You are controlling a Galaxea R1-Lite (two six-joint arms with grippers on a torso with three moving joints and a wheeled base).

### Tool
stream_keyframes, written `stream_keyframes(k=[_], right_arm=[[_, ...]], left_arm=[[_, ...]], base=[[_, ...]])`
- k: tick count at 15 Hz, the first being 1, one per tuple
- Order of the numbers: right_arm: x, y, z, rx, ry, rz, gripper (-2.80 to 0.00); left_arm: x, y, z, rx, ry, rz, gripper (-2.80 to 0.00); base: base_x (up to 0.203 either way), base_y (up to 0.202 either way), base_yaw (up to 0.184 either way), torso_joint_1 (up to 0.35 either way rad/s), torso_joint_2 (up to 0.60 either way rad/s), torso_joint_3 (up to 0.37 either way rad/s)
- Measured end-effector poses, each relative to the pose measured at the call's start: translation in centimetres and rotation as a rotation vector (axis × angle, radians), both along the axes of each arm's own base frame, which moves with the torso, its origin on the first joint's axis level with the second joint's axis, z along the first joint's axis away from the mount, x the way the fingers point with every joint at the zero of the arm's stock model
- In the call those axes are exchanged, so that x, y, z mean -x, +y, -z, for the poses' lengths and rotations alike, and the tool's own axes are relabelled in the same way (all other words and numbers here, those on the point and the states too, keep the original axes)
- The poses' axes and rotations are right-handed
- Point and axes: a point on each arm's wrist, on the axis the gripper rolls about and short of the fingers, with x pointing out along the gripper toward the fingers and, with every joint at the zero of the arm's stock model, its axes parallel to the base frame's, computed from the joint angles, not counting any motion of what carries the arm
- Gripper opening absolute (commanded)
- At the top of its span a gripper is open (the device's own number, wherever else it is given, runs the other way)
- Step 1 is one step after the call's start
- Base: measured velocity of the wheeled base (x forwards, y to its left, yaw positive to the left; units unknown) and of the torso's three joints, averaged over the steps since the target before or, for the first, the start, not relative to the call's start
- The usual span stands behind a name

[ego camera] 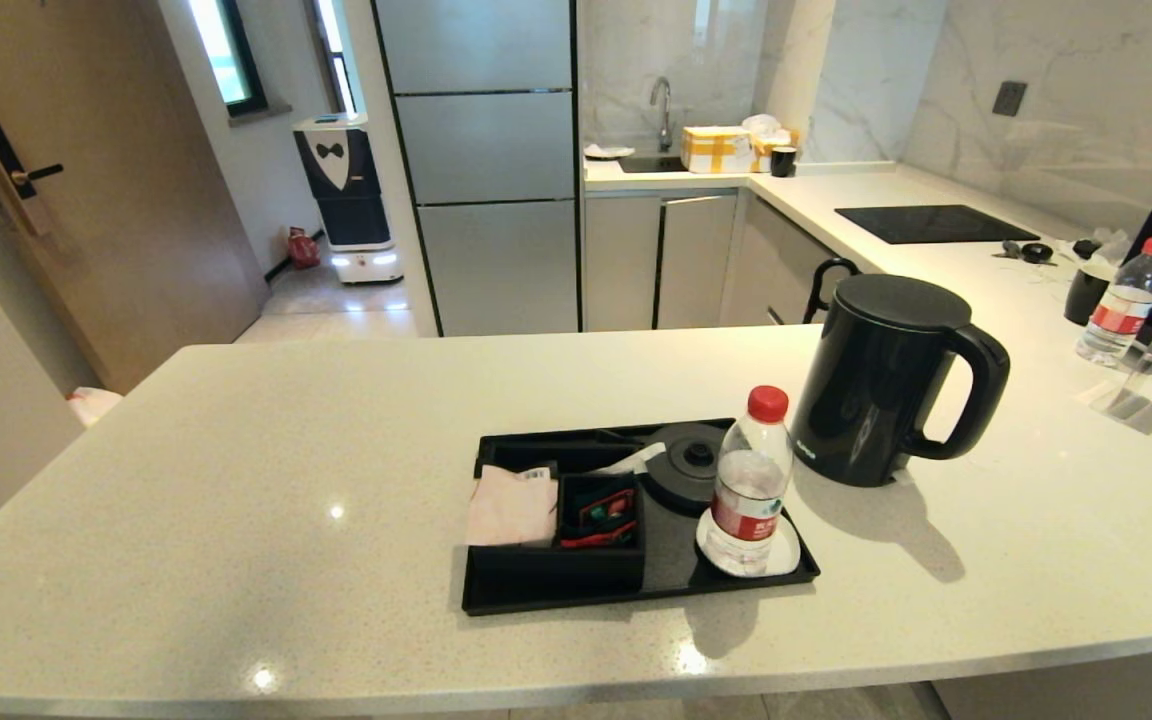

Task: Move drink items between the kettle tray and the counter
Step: Return the kettle to its original position

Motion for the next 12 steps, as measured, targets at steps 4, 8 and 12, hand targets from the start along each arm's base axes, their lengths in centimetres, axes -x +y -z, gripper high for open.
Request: stream_keyframes(k=[4, 8, 12], right_arm=[[-0.01, -0.01, -0.02, -0.015, -0.001, 0.003, -2.80], [-0.08, -0.02, -0.15, -0.041, -0.027, 0.009, -2.80], [-0.09, -0.04, -0.12, -0.080, -0.026, 0.018, -2.80]], left_arm=[[0.00, 0.00, 0.00, -0.001, 0.000, 0.000, -2.80], [0.00, 0.00, 0.01, 0.000, 0.001, 0.000, -2.80], [0.00, 0.00, 0.00, -0.001, 0.000, 0.000, -2.80]], base=[[0.000, 0.000, 0.000, 0.000, 0.00, 0.000], [0.000, 0.000, 0.000, 0.000, 0.00, 0.000], [0.000, 0.000, 0.000, 0.000, 0.00, 0.000]])
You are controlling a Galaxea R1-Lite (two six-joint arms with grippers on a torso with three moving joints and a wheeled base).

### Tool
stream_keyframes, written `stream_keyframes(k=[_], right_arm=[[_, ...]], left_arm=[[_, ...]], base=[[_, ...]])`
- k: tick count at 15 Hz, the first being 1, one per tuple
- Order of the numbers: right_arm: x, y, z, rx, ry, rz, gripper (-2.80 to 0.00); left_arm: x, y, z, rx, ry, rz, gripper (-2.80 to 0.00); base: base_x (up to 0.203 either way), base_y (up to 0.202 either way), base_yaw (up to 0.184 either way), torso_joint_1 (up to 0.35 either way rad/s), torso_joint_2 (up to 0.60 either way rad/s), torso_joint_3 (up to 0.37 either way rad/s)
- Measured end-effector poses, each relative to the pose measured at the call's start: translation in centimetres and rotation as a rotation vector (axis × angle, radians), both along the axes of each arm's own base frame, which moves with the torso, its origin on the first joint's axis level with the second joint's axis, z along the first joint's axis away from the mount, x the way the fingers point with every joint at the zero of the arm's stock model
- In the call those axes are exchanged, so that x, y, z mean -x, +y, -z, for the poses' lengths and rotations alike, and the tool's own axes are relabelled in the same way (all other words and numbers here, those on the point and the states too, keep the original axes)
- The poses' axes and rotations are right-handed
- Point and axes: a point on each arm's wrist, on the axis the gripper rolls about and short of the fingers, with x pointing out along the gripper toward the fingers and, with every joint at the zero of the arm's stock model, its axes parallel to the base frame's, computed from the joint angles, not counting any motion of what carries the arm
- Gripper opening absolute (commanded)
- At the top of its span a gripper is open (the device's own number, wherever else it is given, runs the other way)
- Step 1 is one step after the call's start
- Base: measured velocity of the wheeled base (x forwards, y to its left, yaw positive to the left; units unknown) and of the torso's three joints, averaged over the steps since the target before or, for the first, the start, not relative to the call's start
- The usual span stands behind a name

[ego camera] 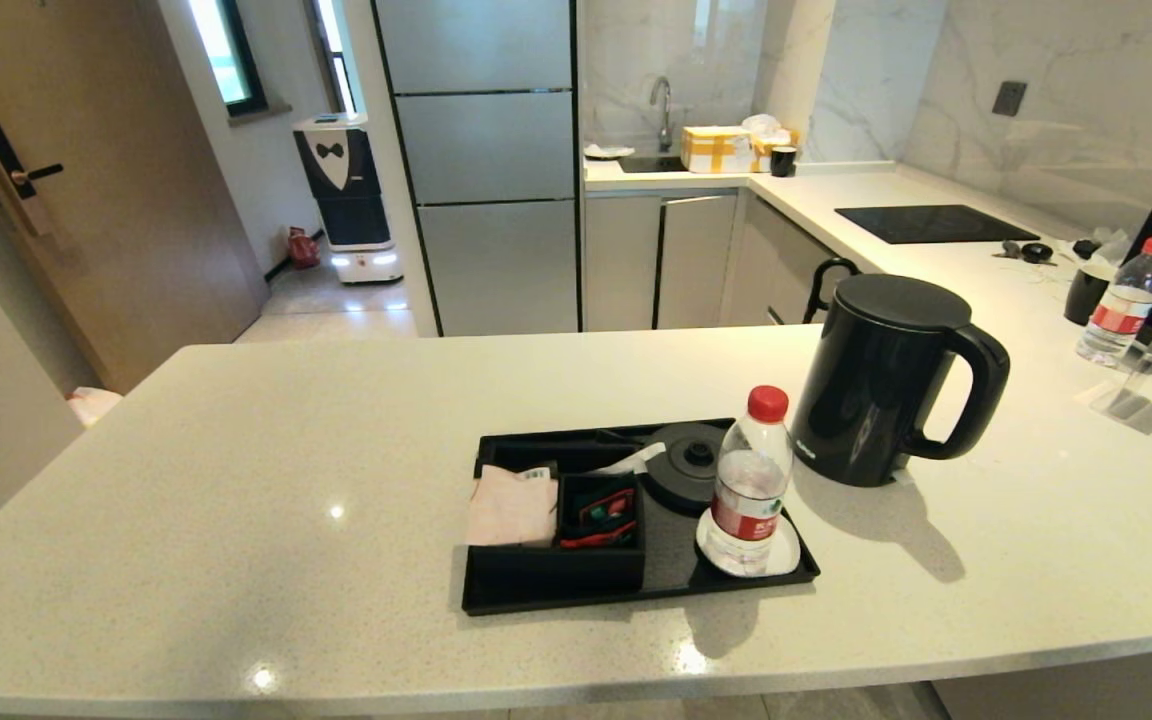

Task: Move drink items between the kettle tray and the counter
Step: Return the kettle to its original position

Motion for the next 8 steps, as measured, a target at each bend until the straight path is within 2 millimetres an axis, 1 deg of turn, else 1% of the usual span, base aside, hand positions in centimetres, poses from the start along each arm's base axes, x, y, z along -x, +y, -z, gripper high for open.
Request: stream_keyframes(k=[8], right_arm=[[-0.01, 0.00, -0.01, -0.001, -0.003, 0.001, -2.80]], left_arm=[[0.00, 0.00, 0.00, 0.001, 0.000, 0.000, -2.80]], base=[[0.000, 0.000, 0.000, 0.000, 0.00, 0.000]])
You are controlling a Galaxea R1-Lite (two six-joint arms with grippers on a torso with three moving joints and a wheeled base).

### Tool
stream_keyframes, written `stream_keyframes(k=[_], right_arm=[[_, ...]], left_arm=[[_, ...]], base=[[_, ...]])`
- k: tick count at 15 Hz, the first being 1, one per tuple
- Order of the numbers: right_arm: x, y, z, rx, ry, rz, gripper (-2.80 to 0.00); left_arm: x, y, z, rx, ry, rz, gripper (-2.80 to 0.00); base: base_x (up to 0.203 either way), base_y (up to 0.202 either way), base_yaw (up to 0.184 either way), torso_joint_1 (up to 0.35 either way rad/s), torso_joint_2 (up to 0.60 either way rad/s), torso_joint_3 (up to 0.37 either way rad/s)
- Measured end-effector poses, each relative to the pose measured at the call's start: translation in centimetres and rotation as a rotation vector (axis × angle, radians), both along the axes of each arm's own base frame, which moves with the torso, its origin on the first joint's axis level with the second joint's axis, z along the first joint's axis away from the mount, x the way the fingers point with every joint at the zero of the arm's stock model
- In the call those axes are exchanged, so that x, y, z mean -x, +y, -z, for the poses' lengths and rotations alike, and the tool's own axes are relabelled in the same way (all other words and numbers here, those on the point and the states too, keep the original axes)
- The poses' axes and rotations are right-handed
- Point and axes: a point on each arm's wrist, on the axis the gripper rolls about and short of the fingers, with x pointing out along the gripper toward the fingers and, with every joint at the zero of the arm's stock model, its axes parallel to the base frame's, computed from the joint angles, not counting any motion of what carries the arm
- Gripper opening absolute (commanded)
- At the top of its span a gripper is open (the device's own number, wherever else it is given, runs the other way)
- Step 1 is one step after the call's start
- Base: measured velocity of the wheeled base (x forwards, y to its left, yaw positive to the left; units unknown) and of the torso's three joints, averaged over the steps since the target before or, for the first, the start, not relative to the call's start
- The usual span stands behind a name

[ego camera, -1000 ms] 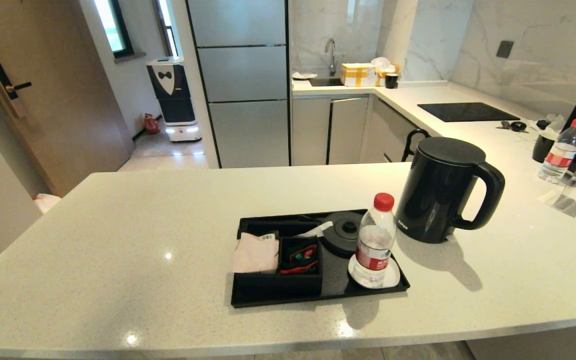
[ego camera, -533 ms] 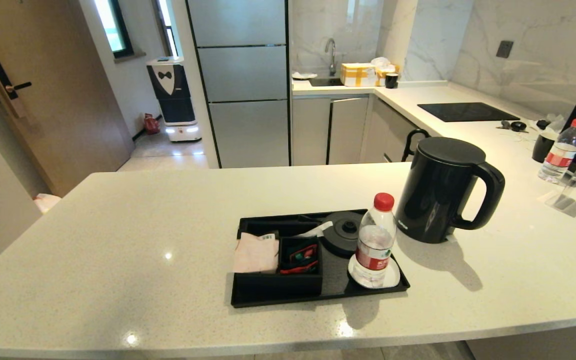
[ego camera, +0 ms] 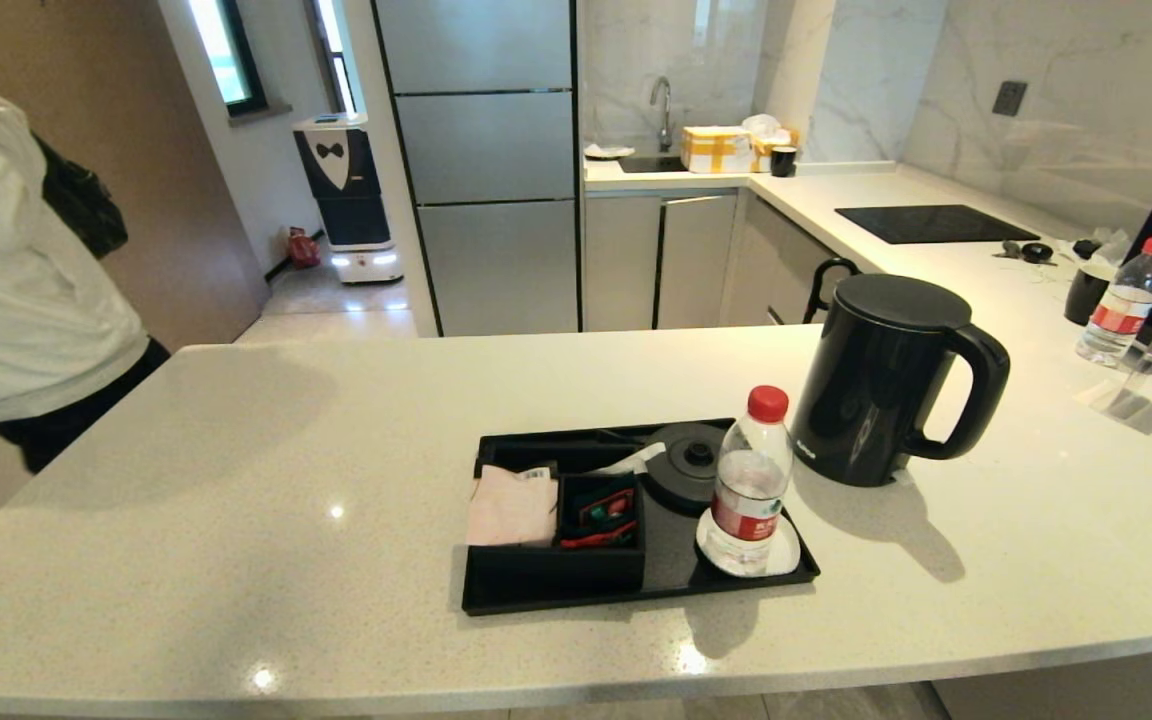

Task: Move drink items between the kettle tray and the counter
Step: Return the kettle to its original position

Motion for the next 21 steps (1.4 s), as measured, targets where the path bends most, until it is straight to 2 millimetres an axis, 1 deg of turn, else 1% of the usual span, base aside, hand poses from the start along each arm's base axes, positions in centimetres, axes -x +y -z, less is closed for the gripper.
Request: stream_keyframes(k=[21], right_arm=[[0.00, 0.00, -0.01, 0.003, -0.001, -0.001, -2.80]], left_arm=[[0.00, 0.00, 0.00, 0.000, 0.000, 0.000, -2.80]], base=[[0.000, 0.000, 0.000, 0.000, 0.00, 0.000]])
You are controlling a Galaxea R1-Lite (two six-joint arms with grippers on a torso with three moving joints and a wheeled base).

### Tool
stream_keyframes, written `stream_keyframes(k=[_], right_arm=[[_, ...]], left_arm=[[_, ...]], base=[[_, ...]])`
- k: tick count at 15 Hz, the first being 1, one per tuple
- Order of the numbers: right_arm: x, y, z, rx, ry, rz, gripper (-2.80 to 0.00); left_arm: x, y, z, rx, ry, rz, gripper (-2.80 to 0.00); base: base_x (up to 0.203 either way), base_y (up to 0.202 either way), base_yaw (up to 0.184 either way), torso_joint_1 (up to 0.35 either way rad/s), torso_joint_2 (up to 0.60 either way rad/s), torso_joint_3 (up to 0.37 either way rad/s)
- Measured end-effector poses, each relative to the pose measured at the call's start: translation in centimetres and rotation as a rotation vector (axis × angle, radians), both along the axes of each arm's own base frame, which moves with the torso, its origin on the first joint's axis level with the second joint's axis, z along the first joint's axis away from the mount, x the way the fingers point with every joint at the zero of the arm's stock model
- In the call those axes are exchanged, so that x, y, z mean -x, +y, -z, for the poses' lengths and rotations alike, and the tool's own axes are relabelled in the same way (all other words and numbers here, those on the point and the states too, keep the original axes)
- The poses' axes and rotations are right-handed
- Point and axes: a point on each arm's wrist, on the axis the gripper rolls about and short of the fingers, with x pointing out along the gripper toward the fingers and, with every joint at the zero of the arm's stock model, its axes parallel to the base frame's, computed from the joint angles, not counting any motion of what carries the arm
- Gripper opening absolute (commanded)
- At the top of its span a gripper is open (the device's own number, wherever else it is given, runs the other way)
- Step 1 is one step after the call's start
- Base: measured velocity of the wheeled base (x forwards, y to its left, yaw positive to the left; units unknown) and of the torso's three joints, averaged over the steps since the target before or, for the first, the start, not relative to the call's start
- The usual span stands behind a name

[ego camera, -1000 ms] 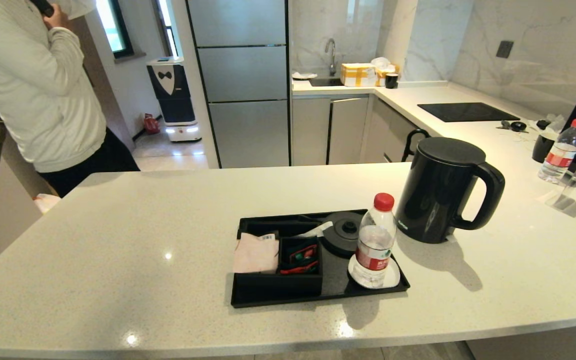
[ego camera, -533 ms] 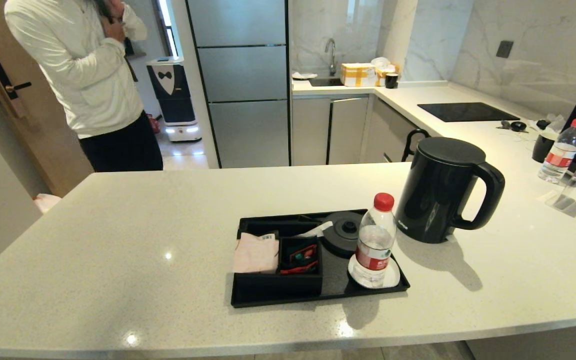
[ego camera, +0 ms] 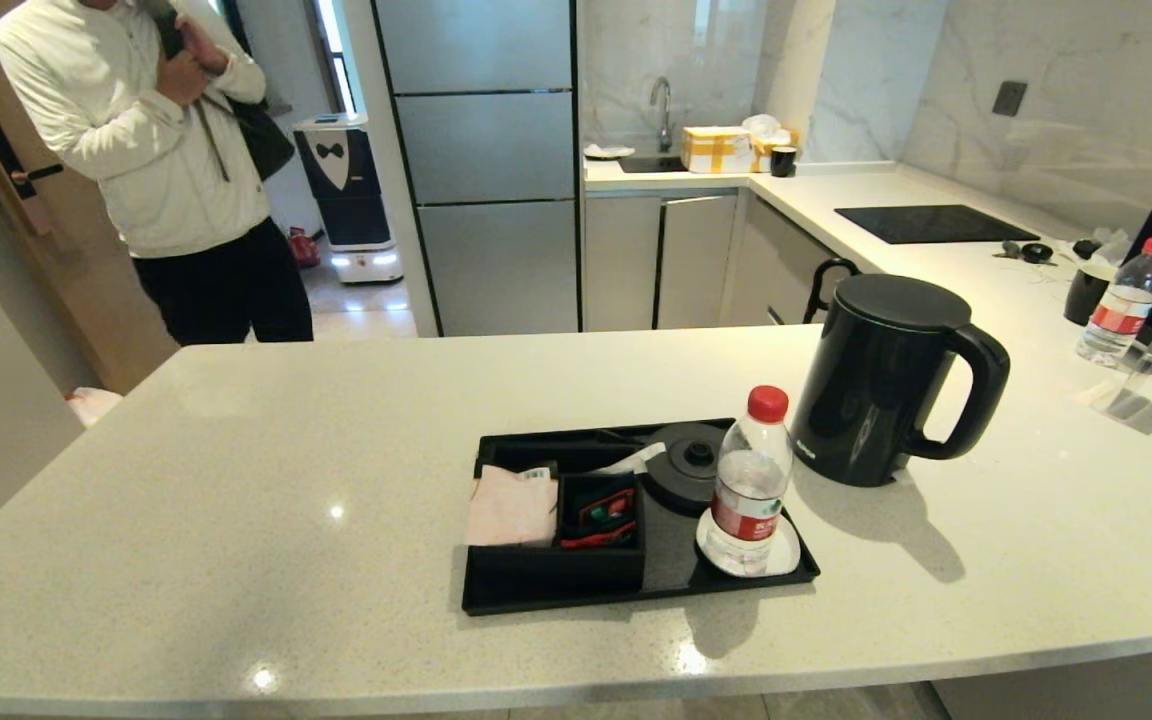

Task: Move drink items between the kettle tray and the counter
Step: Return the kettle to its original position

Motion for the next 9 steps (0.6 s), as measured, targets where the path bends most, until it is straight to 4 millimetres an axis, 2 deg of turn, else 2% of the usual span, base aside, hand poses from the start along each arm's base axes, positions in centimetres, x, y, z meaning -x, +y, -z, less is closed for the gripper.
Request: stream_keyframes(k=[9], right_arm=[[0.00, 0.00, 0.01, 0.003, 0.002, 0.001, -2.80]], left_arm=[[0.00, 0.00, 0.00, 0.000, 0.000, 0.000, -2.80]], base=[[0.000, 0.000, 0.000, 0.000, 0.00, 0.000]])
